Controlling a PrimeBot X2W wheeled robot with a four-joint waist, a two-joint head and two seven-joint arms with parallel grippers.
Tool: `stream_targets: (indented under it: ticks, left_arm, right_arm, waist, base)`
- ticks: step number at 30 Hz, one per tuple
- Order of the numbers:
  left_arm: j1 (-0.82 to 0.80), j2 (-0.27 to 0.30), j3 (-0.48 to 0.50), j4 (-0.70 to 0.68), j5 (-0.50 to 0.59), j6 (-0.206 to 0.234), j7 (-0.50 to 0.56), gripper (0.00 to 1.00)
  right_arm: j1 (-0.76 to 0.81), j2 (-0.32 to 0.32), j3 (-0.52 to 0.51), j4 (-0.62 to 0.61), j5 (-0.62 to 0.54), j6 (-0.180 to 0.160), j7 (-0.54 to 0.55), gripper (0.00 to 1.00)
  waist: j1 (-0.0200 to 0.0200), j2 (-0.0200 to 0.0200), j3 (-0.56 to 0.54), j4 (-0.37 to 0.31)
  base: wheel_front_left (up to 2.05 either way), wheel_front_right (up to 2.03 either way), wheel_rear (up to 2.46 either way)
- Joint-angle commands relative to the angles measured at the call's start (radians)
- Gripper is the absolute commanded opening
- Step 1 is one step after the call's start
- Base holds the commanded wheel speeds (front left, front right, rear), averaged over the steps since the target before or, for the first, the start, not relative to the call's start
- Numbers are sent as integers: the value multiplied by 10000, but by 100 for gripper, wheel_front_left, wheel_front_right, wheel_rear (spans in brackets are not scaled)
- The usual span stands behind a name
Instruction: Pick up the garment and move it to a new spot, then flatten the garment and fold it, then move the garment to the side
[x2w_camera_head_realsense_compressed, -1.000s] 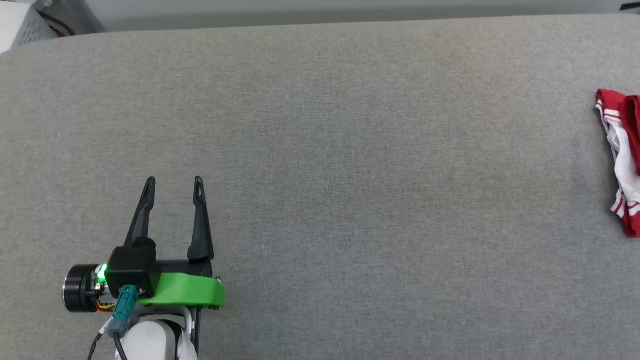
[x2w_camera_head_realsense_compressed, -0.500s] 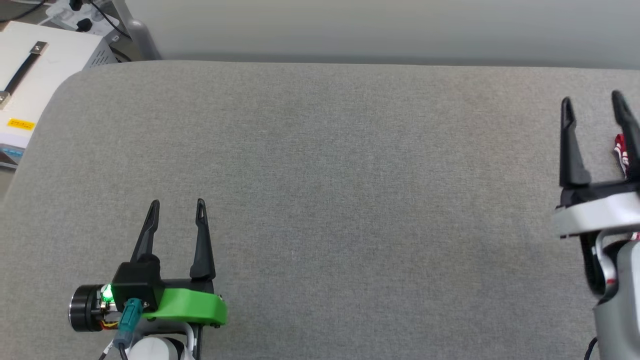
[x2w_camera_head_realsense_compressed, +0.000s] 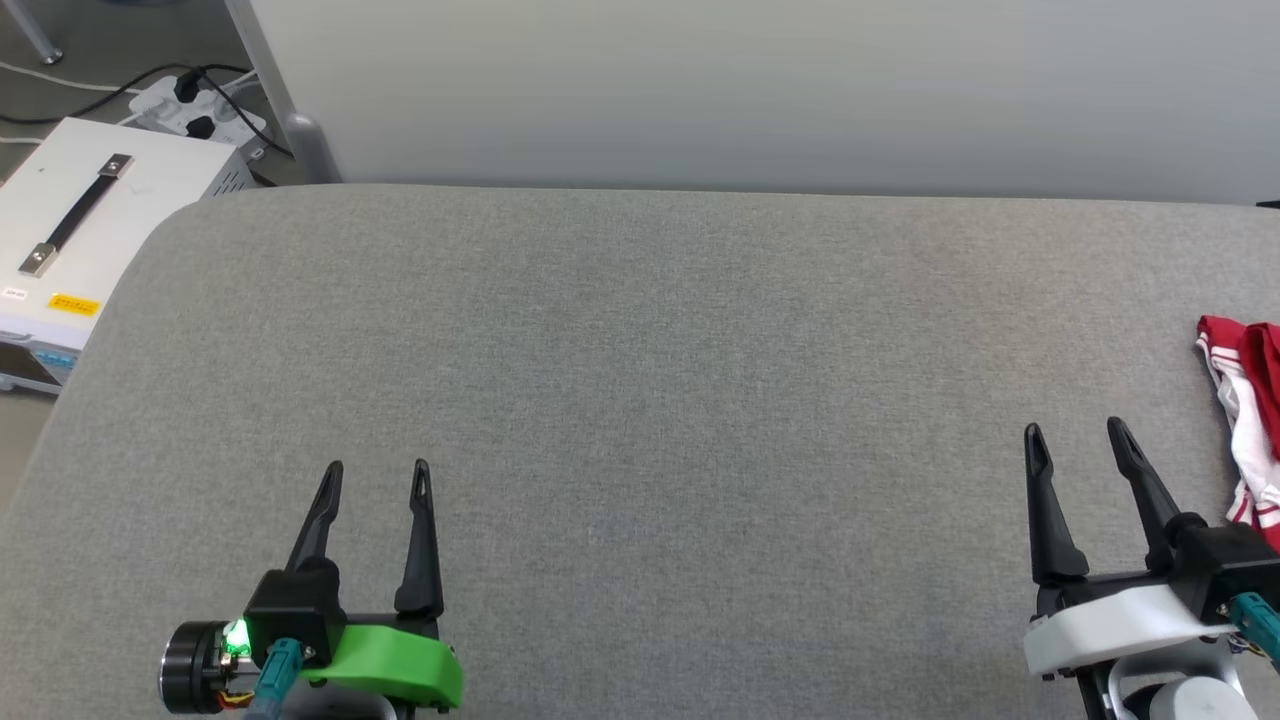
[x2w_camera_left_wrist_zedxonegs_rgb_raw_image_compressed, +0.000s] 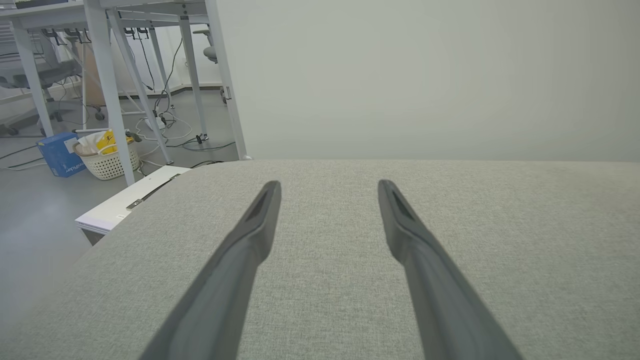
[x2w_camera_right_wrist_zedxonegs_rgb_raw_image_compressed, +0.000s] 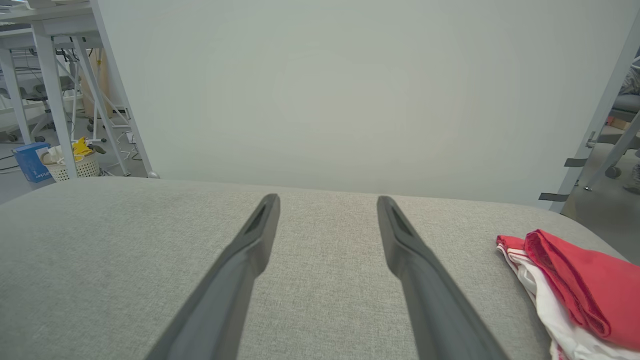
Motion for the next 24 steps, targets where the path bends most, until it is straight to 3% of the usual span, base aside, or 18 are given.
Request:
stream_targets:
  ticks: [1, 24]
  left_arm:
    - [192, -62, 21, 53, -92, -51, -59, 100]
    - [669, -90, 25, 108, -196, -243, -59, 100]
  right_arm:
    - [230, 49, 54, -141, 34, -9, -22, 100]
    - [1380, 156, 102, -428, 169, -9, -22, 100]
  waist:
    - [1, 0, -131, -42]
    - [1, 0, -639, -106]
  base:
    - [0, 0, 0]
    - [0, 0, 0]
